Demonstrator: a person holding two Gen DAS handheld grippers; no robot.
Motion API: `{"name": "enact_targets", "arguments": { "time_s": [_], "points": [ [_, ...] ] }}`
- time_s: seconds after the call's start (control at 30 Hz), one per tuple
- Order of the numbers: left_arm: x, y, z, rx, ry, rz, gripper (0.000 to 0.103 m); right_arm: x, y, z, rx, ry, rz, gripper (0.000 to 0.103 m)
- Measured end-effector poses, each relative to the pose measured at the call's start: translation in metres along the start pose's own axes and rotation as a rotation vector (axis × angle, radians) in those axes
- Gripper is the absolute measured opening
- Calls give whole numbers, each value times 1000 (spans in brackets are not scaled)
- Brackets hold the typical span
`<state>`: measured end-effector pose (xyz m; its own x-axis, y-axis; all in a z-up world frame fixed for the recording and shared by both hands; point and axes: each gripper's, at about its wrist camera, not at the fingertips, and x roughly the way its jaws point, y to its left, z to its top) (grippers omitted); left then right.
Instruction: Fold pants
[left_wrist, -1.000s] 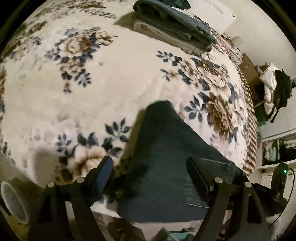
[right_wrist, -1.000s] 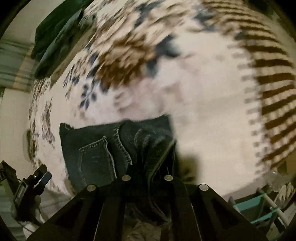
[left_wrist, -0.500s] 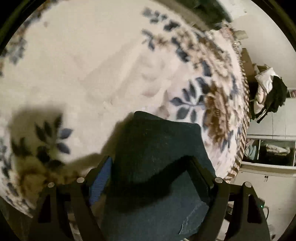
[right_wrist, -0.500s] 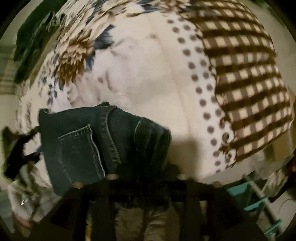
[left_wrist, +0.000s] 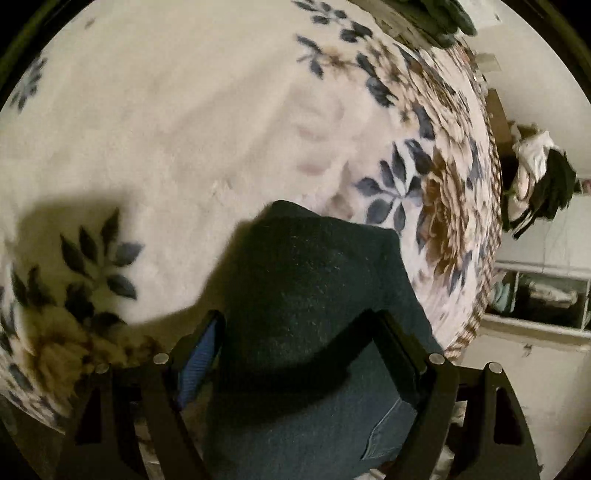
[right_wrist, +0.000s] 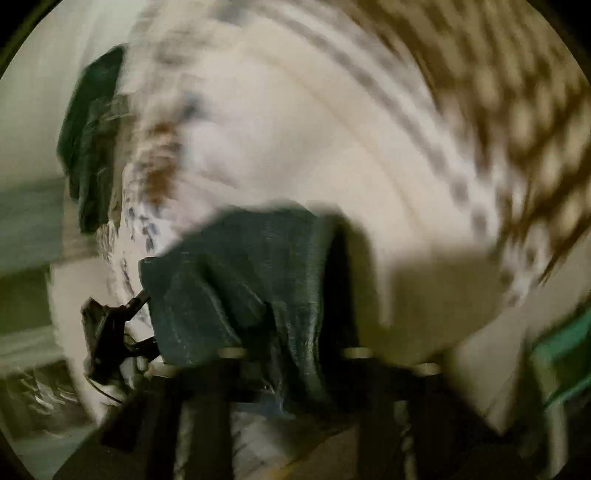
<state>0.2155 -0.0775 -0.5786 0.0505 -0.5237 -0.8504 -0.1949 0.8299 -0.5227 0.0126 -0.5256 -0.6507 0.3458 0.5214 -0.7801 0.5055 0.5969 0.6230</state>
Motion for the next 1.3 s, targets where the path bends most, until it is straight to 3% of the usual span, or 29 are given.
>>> {"name": "enact_targets", "arguments": {
  "time_s": [0.07,0.13,0.2,0.27,0.3,0.37,0.4,0.43,0.5,0.6,0.67,0.7,0.73,0.83,0.97,1.03,1.1,1.2,1.3],
  "points": [
    [-1,-2,-1,23,1,9,81,-29,44,-4,-146,-99,38,5],
    [0,0,-3,25,4,17,81,-37,64,-5,-258,-95,-10,5],
    [2,2,-5,12,13,9,81,-20,56,-1,-288,-10,-142,10],
    [2,5,-8,-2,20,5,81,9,26,3,-261,156,-288,27],
    [1,4,-9,-2,21,1,81,10,16,4,-241,185,-301,34],
    [-2,3,-11,10,17,10,81,5,4,7,-185,191,-221,35],
    [-3,3,-11,16,14,14,81,1,1,11,-149,176,-174,40],
    [-3,3,-11,18,13,15,81,-5,-6,17,-85,148,-109,53],
    [-1,6,-11,7,13,11,81,-11,-24,32,80,68,34,71],
    [2,8,-9,-21,18,-3,81,7,-54,46,299,57,152,71],
    [1,5,-9,-20,16,-5,81,41,-69,54,421,155,153,69],
    [0,4,-8,-14,15,-3,81,53,-68,57,446,177,152,51],
    [-1,2,-8,-7,15,0,81,56,-66,56,439,174,137,38],
    [-1,-1,-7,11,20,14,81,40,-28,60,263,91,27,30],
    [1,1,-7,11,20,18,81,2,30,47,14,-41,7,28],
    [1,4,-6,1,21,12,81,-16,48,42,-85,-75,28,28],
    [1,5,-5,-2,23,3,81,-17,58,46,-170,-83,-26,28],
    [1,3,-3,12,20,20,81,-5,13,58,-87,-7,-185,37],
    [-1,1,-2,13,20,14,81,-1,-17,67,54,6,-162,38]
  ]
}}
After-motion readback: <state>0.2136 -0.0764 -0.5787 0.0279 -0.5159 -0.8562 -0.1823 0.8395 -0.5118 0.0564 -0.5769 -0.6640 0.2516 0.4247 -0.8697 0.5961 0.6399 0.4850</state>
